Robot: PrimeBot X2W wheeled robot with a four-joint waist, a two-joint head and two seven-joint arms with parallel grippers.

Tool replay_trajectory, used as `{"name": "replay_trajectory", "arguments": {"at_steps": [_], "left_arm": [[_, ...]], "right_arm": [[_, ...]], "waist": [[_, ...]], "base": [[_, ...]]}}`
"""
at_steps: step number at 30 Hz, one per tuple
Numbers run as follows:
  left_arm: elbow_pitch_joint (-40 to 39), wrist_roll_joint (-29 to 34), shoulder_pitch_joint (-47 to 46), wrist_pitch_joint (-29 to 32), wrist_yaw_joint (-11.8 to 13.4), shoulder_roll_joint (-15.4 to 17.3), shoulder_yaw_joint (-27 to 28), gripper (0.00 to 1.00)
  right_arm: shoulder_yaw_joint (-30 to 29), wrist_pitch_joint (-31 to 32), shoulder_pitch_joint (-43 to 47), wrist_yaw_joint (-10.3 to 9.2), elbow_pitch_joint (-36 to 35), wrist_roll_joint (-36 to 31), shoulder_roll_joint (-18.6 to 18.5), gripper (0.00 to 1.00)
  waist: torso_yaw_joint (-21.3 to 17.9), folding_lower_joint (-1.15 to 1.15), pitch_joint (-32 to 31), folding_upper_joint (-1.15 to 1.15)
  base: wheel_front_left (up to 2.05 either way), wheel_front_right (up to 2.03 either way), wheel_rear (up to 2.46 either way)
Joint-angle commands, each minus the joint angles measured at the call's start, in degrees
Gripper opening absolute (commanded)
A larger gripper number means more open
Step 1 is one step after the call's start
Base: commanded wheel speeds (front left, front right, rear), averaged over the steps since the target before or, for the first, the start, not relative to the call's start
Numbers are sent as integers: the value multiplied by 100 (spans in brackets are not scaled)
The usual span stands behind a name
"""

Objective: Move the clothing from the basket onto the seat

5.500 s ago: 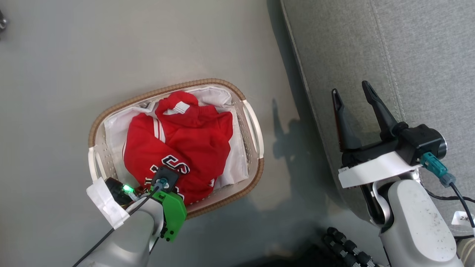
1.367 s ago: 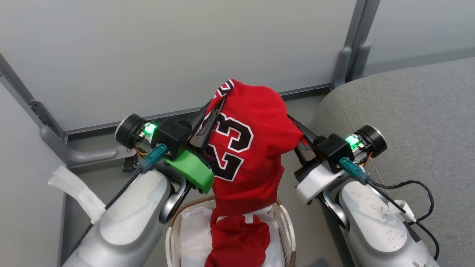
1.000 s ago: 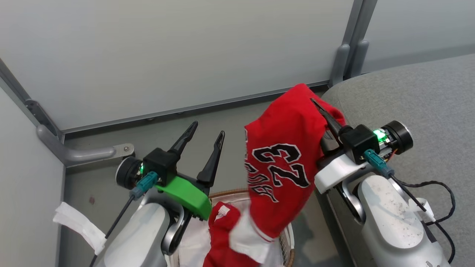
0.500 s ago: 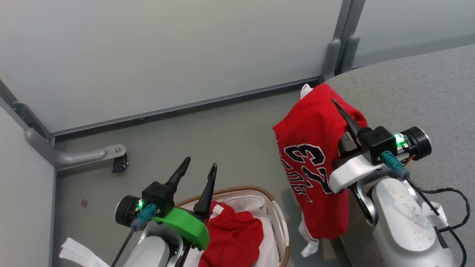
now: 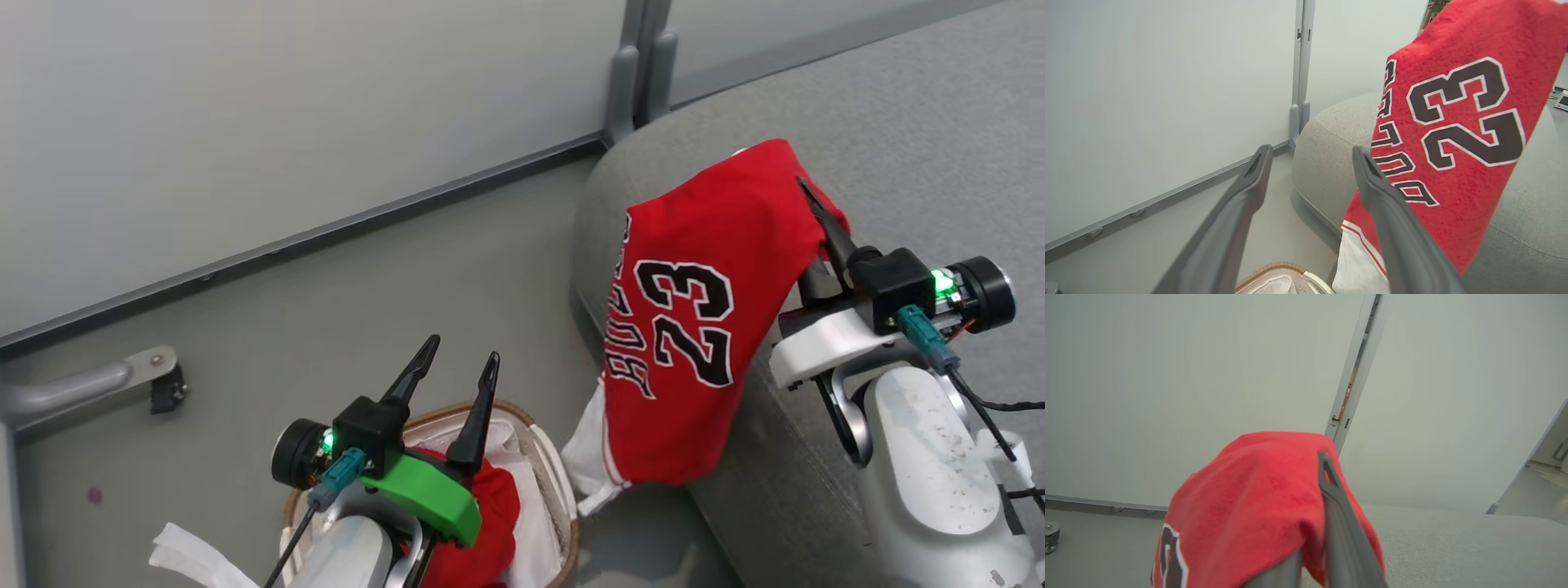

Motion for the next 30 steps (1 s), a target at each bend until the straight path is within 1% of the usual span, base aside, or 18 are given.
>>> {"name": "replay_trajectory", "arguments": {"at_steps": [1,5,9,13,17,20,22,29,30], "left_arm": [[-17,53,-117,3,-22,-5,-11,100],[-3,86,-203,3,-28,-10,-107,100],[13,73,-330,3,-27,51,-238,100],[-15,83,-472,3,-26,129,-351,100],[-47,123,-675,3,-26,238,-436,100],[-99,217,-837,3,-26,285,-502,100],[-149,252,-957,3,-27,331,-538,100],[-355,341,-1291,3,-27,407,-593,100],[-381,345,-1333,3,-27,414,-596,100]], "right_arm": [[-80,-12,-61,-8,-50,-50,-17,0],[-285,-12,-70,-8,-148,-53,-12,0],[-437,-12,-118,-8,-180,-14,-6,0],[-710,-12,-438,-8,-237,8,-9,0],[-975,-12,-998,-8,-270,-19,-100,0],[-1242,-12,-1591,-8,-287,-36,-289,0],[-1375,-12,-1991,-8,-273,-67,-490,0],[-1772,-11,-3303,-8,-84,-208,-1348,0],[-1824,-11,-3431,-8,-51,-219,-1416,0]], "waist": [[-544,0,340,0],[-837,0,532,0],[-970,0,736,0],[-961,0,1007,0],[-787,0,1357,0],[-584,0,1655,0],[-432,0,1856,0],[51,0,2572,0],[100,0,2663,0]], "base": [[0,0,0],[0,0,0],[0,0,0],[0,0,0],[0,0,0],[0,0,0],[0,0,0],[0,0,0],[0,0,0]]}}
